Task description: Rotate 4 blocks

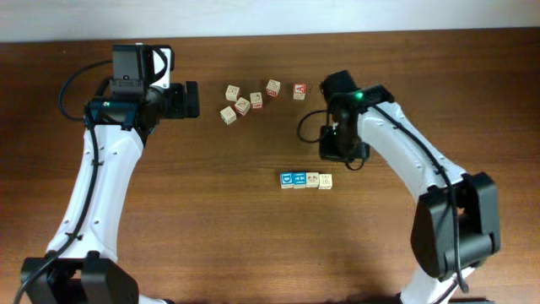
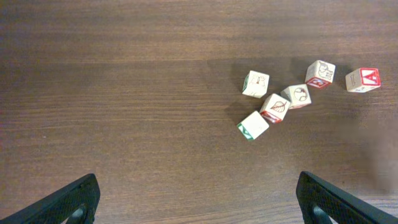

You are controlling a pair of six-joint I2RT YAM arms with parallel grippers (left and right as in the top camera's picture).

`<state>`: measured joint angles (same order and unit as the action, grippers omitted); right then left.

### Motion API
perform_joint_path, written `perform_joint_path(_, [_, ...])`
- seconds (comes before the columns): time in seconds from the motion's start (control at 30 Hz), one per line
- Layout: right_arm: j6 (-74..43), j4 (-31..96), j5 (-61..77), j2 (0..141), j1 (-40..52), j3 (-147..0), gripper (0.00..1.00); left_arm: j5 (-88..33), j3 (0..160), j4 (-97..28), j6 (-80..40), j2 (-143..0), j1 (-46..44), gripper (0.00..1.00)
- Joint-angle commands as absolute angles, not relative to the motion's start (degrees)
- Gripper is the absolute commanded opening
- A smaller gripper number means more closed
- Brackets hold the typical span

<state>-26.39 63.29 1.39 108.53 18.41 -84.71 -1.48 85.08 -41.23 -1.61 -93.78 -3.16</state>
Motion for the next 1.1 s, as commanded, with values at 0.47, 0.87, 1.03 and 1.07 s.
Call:
perform_joint_path(0.47, [-26.3, 50.9, 4.5, 108.0, 24.1, -68.8, 0.04, -1.9, 85.8, -41.3, -2.1, -93.6, -3.2, 0.99])
perform_joint_path(0.87, [-18.7, 35.3, 6.5, 104.3, 15.7, -61.3, 0.04, -1.9, 85.8, -41.3, -2.1, -93.6, -3.2, 0.99])
perform_joint_path(1.03, [-13.5, 34.9, 10.0, 104.4, 15.8, -61.3, 0.04, -1.9, 85.8, -41.3, -2.1, -93.6, -3.2, 0.99])
perform_joint_path(1.07, [-13.5, 34.9, 10.0, 104.4, 15.8, -61.3, 0.04, -1.9, 85.8, -41.3, -2.1, -93.6, -3.2, 0.99])
